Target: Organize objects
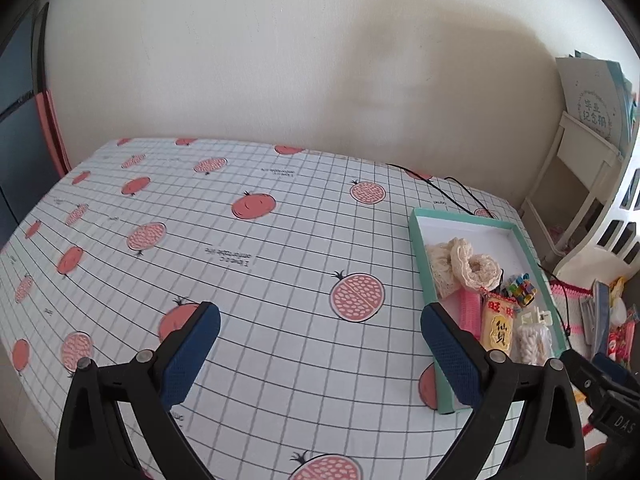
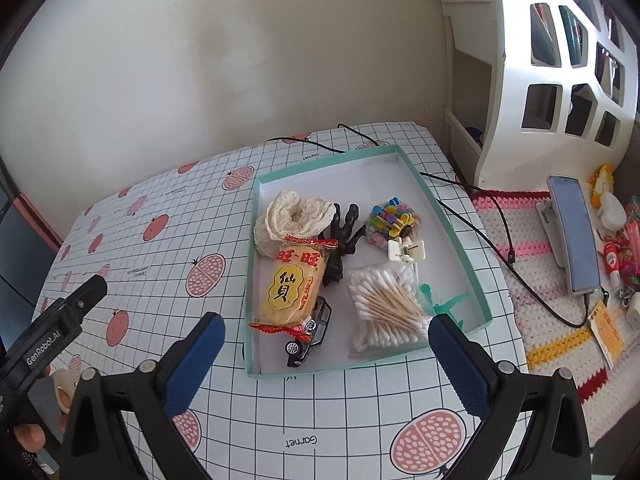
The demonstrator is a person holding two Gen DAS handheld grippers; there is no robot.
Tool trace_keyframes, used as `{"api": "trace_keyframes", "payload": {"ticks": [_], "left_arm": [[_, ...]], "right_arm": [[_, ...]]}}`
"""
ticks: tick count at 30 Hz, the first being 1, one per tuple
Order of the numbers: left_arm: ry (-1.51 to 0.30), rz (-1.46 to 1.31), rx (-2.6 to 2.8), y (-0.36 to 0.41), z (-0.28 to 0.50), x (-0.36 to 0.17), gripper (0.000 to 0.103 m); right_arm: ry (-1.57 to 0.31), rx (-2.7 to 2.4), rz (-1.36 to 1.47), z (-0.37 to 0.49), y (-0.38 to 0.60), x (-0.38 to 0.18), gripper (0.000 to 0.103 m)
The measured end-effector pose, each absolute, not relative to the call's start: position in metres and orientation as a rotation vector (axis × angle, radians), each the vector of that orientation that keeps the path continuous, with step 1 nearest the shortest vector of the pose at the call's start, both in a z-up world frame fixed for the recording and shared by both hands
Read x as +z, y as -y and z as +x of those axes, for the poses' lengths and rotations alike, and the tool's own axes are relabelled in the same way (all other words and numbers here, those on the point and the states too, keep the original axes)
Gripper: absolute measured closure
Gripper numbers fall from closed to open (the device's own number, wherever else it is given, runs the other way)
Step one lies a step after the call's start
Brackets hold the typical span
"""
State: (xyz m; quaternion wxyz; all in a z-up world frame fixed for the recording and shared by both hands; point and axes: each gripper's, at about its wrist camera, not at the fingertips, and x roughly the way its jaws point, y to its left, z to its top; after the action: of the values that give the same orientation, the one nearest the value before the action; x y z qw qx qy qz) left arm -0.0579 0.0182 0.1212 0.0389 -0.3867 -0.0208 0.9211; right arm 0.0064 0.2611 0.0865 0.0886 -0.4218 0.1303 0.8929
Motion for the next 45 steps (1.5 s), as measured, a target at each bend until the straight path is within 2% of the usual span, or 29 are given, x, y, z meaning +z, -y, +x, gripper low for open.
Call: {"api": "trace_keyframes", "payload": {"ticks": [15,33,45], "left_arm": [[0.03,-1.096,2.835,0.005,-0.003,0.118,0.003],[-0.011,-1.351,2.749,0.016,0.019,0.028,0.003],[-0.057,-1.449,2.721,0.018,0.014,-0.003,0.003]], "right_arm": [[-0.31,2.71,-1.188,0.053,-0.22,0.085,0.0],[-0.282,2.594,-1.341,0.068,-0.207,0.006,0.0],[-0.213,2.508,-1.397,0.067,-0.212,-0.028,0.0]]}}
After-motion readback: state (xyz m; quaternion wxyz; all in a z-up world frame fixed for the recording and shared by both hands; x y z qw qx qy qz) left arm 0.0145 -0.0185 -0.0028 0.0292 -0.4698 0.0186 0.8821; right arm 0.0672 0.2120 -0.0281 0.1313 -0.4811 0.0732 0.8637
